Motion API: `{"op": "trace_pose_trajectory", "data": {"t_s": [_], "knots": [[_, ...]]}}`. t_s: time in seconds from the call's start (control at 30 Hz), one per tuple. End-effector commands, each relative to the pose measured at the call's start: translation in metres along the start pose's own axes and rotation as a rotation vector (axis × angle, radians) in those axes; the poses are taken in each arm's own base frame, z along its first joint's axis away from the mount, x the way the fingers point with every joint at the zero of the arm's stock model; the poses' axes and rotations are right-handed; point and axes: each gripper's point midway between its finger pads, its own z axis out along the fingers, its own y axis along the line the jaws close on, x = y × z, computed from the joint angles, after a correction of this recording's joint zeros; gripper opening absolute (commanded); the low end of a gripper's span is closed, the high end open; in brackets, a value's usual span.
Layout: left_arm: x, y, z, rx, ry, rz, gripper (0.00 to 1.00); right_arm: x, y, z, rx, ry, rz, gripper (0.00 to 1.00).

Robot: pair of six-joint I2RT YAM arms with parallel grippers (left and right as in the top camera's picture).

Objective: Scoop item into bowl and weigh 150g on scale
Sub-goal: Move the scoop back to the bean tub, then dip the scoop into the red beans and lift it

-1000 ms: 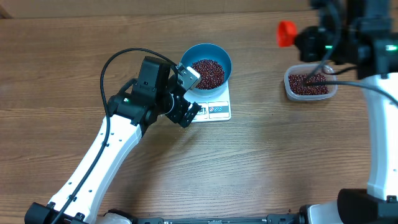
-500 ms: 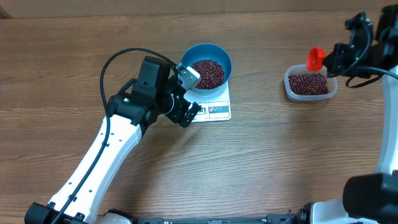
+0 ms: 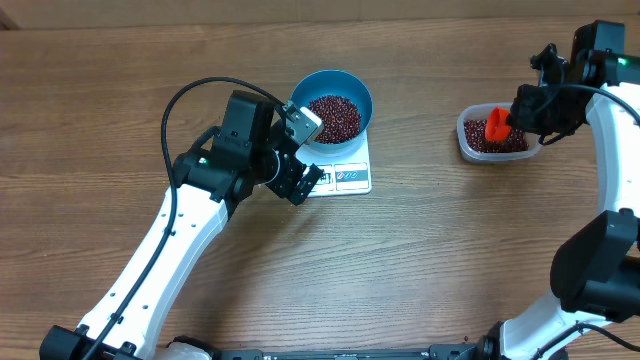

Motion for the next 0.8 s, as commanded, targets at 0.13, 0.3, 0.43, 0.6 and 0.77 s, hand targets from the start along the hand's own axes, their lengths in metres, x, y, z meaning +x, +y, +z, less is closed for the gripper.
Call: {"op": "trace_pose_trajectory", "data": {"t_s": [0.13, 0.3, 0.43, 0.6, 0.77], "knots": [[-0.009, 0.002, -0.004, -0.012, -0.021, 0.009, 0.99, -0.004, -0.011, 0.007, 0.048, -0.005, 0.039, 0.04], [-0.009, 0.002, -0.004, -0.012, -0.021, 0.009, 1.00, -0.005, -0.012, 0.012, 0.047, -0.003, 0.040, 0.04], [-0.009, 0.002, -0.004, -0.012, -0.021, 0.009, 1.00, -0.004, -0.015, 0.022, 0.046, 0.022, 0.057, 0.04], [-0.009, 0.002, -0.004, -0.012, -0.021, 0.010, 1.00, -0.005, -0.017, 0.031, 0.045, 0.032, 0.062, 0.04], [-0.009, 0.002, -0.004, -0.012, -0.021, 0.009, 1.00, -0.007, -0.012, 0.031, 0.017, 0.021, 0.059, 0.04]]}}
